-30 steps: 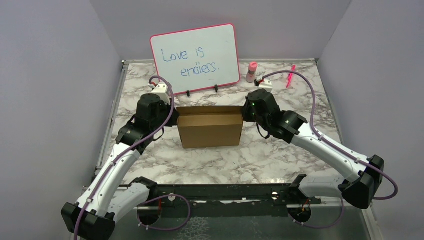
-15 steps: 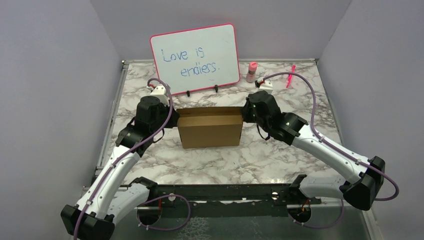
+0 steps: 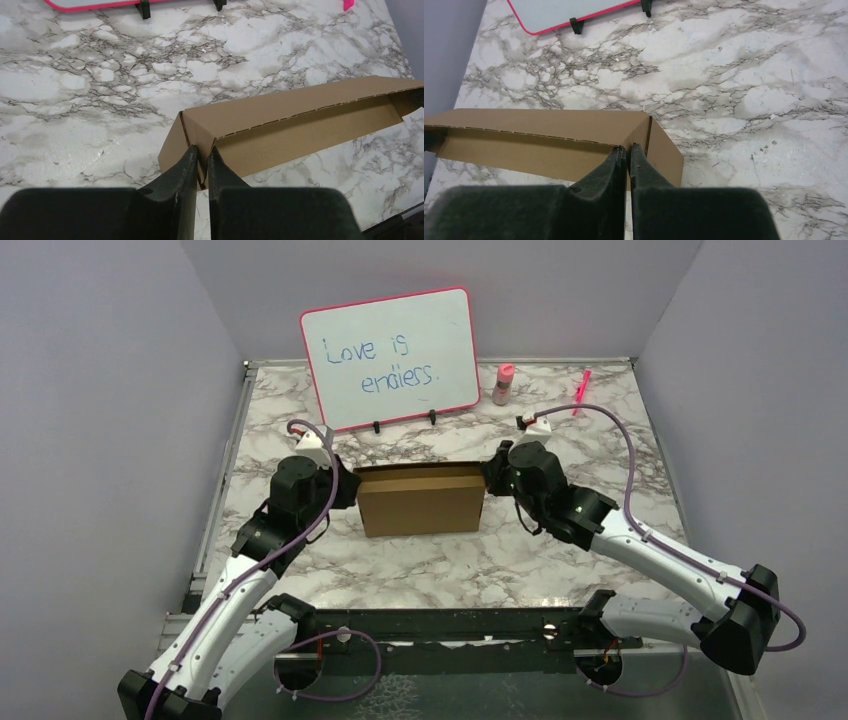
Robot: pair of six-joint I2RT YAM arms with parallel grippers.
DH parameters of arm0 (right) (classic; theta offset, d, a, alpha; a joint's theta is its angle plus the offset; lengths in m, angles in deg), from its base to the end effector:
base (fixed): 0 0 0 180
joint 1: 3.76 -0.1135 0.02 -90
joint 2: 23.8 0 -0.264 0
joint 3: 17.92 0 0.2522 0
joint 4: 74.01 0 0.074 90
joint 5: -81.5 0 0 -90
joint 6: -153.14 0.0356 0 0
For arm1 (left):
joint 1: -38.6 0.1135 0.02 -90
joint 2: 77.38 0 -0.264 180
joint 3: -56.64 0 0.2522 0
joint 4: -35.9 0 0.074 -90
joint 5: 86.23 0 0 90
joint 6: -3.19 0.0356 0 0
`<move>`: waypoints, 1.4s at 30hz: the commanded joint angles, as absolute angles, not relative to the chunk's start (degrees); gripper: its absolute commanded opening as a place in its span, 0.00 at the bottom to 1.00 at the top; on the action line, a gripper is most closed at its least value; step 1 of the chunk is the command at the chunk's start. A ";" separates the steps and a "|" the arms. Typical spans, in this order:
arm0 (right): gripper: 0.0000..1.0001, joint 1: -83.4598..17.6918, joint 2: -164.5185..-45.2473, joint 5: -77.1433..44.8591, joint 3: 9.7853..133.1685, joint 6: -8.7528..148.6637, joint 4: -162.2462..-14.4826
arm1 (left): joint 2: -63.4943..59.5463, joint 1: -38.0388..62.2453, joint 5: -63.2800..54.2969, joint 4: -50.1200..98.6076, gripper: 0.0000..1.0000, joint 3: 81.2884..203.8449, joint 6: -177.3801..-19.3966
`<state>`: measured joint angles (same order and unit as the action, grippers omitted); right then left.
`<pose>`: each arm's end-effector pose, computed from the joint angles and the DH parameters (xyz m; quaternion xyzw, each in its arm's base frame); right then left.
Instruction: Fold the paper box
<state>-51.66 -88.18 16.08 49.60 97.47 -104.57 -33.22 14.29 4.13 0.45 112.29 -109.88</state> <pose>0.1800 0.1771 0.3164 0.0111 0.8422 0.1967 0.5019 0.1622 -0.0730 0.3031 0.0074 0.8384 -0.2165 0.5001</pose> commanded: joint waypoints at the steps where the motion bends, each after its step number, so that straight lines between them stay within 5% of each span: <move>1: 0.09 -52.80 -88.21 11.98 43.18 97.16 -104.97 | -34.26 13.09 2.18 0.04 0.13 107.83 -113.18; 6: 0.14 -52.78 -86.57 11.99 39.86 96.57 -101.97 | -36.52 13.11 2.59 3.15 0.24 104.37 -114.98; 21: 0.68 -52.80 -79.67 11.38 44.41 92.44 -102.56 | -46.26 13.11 3.87 3.21 0.70 106.23 -117.56; 33: 0.95 -52.65 -80.26 9.06 51.35 94.59 -107.46 | -45.93 13.11 7.03 1.62 0.84 110.41 -124.29; 42: 0.94 -40.29 -83.07 -7.14 49.95 98.11 -104.68 | -43.98 13.58 10.23 2.59 0.83 108.75 -130.64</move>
